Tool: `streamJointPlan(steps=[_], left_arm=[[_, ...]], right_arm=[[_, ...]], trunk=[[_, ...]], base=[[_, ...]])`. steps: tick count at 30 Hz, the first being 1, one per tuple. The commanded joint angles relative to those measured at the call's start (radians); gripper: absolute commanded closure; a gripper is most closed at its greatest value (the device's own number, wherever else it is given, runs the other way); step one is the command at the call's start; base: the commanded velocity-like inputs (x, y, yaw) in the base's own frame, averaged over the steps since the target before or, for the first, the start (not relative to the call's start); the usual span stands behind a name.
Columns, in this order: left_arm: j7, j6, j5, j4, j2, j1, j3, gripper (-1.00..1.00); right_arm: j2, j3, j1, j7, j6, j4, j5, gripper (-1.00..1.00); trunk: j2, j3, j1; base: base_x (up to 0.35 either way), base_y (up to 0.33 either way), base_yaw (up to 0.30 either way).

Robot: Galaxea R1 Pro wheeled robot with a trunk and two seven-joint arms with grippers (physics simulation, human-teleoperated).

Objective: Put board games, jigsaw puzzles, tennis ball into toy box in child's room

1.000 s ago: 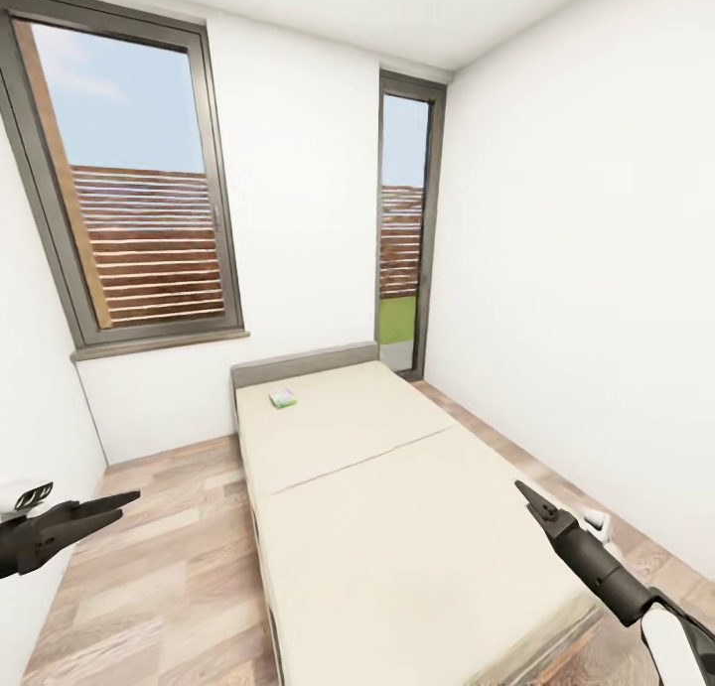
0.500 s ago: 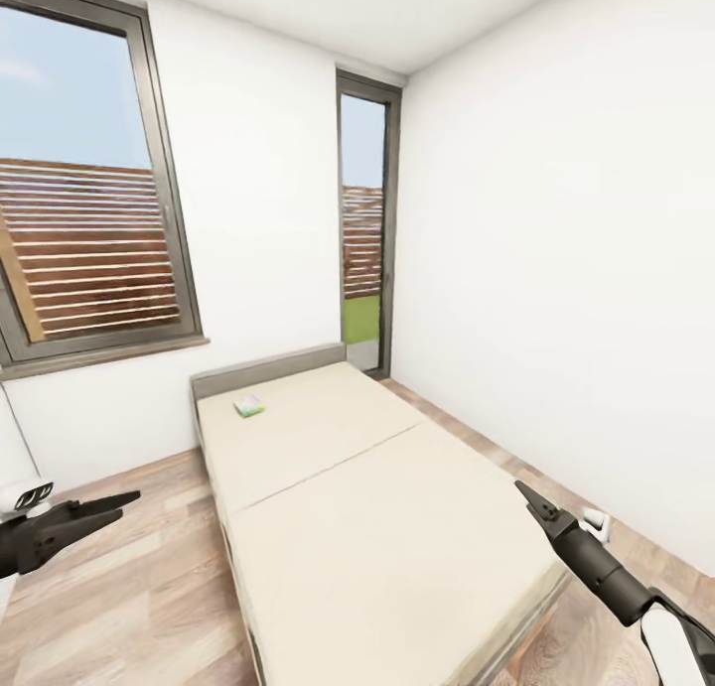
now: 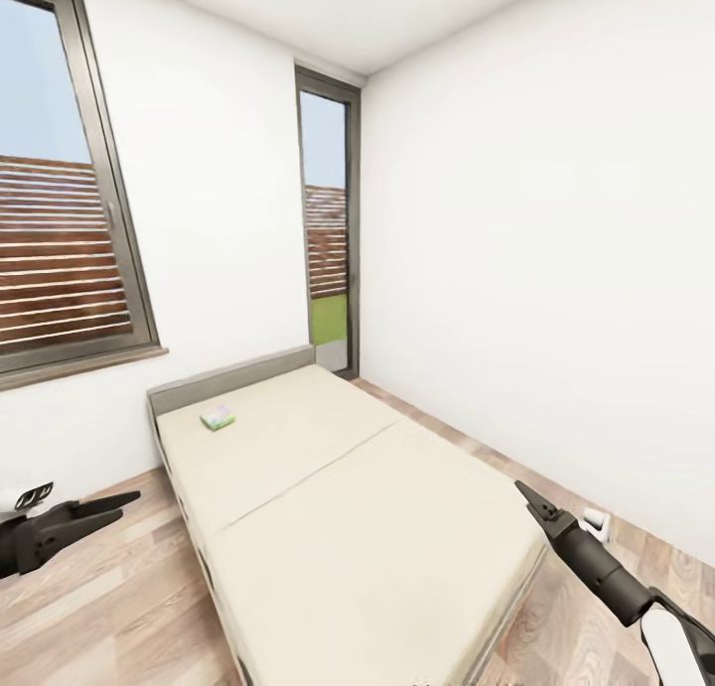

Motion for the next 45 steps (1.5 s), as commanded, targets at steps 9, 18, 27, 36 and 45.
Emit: streamJointPlan(steps=[9,18,27,36,45], left_arm=[[-0.004,0.01,0.0,0.0,0.0,0.0,0.0,-1.0],[-0.004,0.009,0.001,0.0,0.0,0.0,0.001,-1.0],[-0.004,0.009,0.005,-0.001,0.0,0.0,0.002,-1.0],[-0.004,0.009,0.006,-0.001,0.0,0.0,0.002,-1.0],[-0.004,0.009,0.006,-0.001,0.0,0.0,0.0,-1.0]], right_arm=[[0.0,-0.001,-0.001,0.001,0.008,0.0,-0.005,-1.0],[0.0,-0.001,-0.001,0.001,0.008,0.0,-0.005,-1.0],[0.0,-0.001,0.0,0.0,0.008,0.0,-0.005,-1.0],[0.002,0.001,0.001,-0.005,0.001,0.001,-0.003,-1.0],[0.001,-0.001,0.001,-0.002,0.007,0.002,-0.014,-1.0]], trunk=[[-0.001,0.0,0.0],[-0.001,0.0,0.0],[-0.001,0.002,0.0],[-0.001,0.006,0.0],[-0.001,0.006,0.0]], base=[[0.001,0.28,-0.28],[0.106,0.206,-0.28],[0.025,0.017,-0.281],[0.001,0.014,-0.279],[0.0,0.16,-0.105]])
